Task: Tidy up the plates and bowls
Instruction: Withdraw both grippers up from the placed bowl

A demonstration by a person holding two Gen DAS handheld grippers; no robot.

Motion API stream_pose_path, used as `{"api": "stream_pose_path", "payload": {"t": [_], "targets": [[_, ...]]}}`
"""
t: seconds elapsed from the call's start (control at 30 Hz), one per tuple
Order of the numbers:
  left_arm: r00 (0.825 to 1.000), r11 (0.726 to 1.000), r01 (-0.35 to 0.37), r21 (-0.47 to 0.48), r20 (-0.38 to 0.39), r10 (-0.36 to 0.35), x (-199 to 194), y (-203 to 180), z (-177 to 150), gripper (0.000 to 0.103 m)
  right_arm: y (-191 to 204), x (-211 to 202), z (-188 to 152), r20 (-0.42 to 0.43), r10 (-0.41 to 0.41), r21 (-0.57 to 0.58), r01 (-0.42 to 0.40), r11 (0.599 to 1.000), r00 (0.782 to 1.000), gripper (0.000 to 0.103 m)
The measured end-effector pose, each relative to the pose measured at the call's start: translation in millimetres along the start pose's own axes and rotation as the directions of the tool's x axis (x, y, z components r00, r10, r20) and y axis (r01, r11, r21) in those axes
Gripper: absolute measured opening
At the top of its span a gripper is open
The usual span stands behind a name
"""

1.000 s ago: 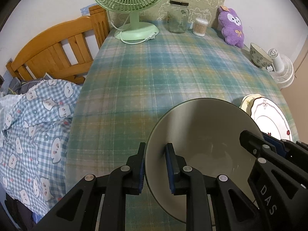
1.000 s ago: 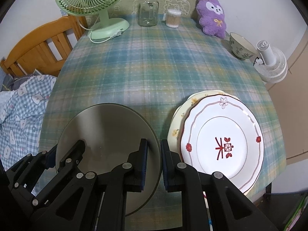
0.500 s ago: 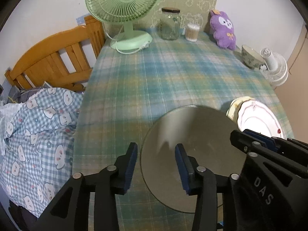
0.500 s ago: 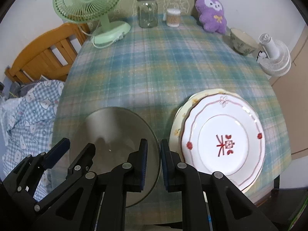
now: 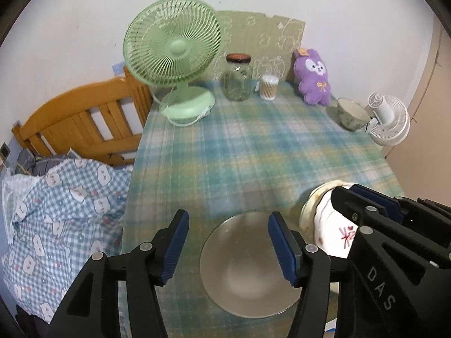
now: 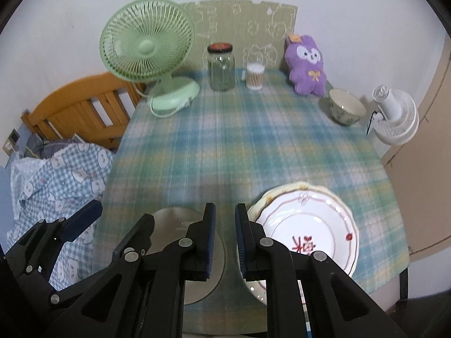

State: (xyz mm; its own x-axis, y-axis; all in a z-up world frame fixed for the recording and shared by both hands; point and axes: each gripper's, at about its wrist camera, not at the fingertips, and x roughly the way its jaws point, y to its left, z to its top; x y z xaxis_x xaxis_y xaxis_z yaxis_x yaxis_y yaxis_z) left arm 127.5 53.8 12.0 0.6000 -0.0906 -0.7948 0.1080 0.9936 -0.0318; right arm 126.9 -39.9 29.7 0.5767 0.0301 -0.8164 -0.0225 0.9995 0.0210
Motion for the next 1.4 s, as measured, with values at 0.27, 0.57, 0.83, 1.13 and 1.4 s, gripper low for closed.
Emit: {"api": "stream_pose_path", "payload": {"t": [0.27, 0.57, 0.83, 1.13, 1.4], "targets": [[1.0, 1.0, 0.008, -0.014, 0.012, -0.008, 0, -28, 23, 0.061, -33, -3, 23, 0.038, -0.002, -0.003, 0.002, 1.0, 0.999, 0.029], [0.999, 0.999, -0.03, -0.044, 0.035, 0.032, 14, -73, 59, 0.063, -99, 8, 62, 0.073, 0.03, -0.007, -0.029, 1.0, 0.997, 0.064], [0.998, 0.996, -0.048, -0.079, 0.045, 0.052, 33, -128, 94, 0.074, -165, 25, 101, 0.09, 0.049, -0.026, -0.047, 0.999, 0.995, 0.077], [0.993, 0.989, -0.1, -0.108, 0.052, 0.106, 56, -183, 131, 0.081, -228, 46, 136, 0.1, 0.065, -0.035, -0.061, 0.998, 0.993, 0.08], [0.995, 0.992, -0.085, -0.095, 0.045, 0.09, 90, -230, 160, 0.081, -284, 74, 160, 0.097, 0.051, -0.019, -0.049, 0.999, 0.994, 0.085]]}}
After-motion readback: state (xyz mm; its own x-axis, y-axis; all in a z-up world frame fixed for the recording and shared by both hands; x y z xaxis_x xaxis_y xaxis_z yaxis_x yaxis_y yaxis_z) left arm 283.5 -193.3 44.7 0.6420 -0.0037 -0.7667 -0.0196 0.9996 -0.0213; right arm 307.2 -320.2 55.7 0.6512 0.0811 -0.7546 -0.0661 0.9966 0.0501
